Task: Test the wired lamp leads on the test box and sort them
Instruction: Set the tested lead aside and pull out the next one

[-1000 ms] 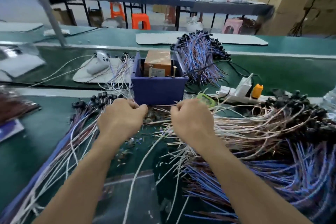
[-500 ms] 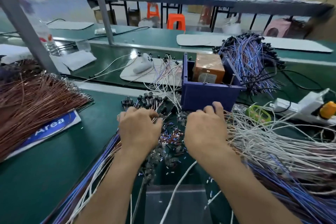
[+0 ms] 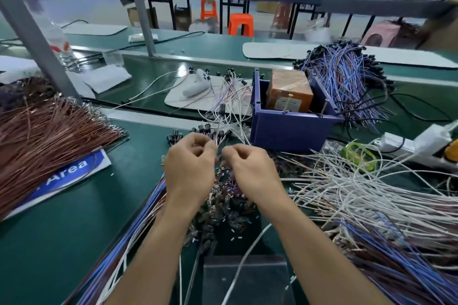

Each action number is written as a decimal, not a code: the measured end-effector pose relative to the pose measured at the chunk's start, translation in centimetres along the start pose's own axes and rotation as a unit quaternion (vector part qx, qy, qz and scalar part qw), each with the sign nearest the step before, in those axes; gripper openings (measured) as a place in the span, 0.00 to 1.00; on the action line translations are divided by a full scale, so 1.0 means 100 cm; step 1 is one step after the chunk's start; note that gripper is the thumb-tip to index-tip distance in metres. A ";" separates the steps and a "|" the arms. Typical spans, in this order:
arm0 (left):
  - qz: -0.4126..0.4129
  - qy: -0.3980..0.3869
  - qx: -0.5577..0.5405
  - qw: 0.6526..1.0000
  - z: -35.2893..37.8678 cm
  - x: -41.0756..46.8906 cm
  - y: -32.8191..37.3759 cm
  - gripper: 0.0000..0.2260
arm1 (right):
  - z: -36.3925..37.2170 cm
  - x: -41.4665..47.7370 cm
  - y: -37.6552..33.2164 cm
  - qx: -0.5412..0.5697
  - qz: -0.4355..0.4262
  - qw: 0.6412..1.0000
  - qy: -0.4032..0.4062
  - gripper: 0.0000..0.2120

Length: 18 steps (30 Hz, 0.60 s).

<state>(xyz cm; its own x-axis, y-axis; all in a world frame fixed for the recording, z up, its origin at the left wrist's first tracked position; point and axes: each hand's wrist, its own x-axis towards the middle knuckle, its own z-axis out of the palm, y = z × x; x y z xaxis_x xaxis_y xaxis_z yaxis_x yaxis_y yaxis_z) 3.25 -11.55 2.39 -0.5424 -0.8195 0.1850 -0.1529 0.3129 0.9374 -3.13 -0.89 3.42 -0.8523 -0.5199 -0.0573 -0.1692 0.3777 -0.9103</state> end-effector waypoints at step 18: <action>-0.046 -0.370 -0.101 0.922 0.001 -0.013 0.003 0.02 | -0.123 -0.039 0.005 0.495 -0.009 0.848 0.187 0.14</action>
<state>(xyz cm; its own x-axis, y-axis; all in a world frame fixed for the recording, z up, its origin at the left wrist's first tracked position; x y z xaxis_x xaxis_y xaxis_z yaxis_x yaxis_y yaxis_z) 3.81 -10.39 2.37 -0.9616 -0.2625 -0.0807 -0.1104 0.1005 0.9888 -5.99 10.76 8.21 -0.9827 -0.1696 -0.0745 0.1575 -0.5533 -0.8179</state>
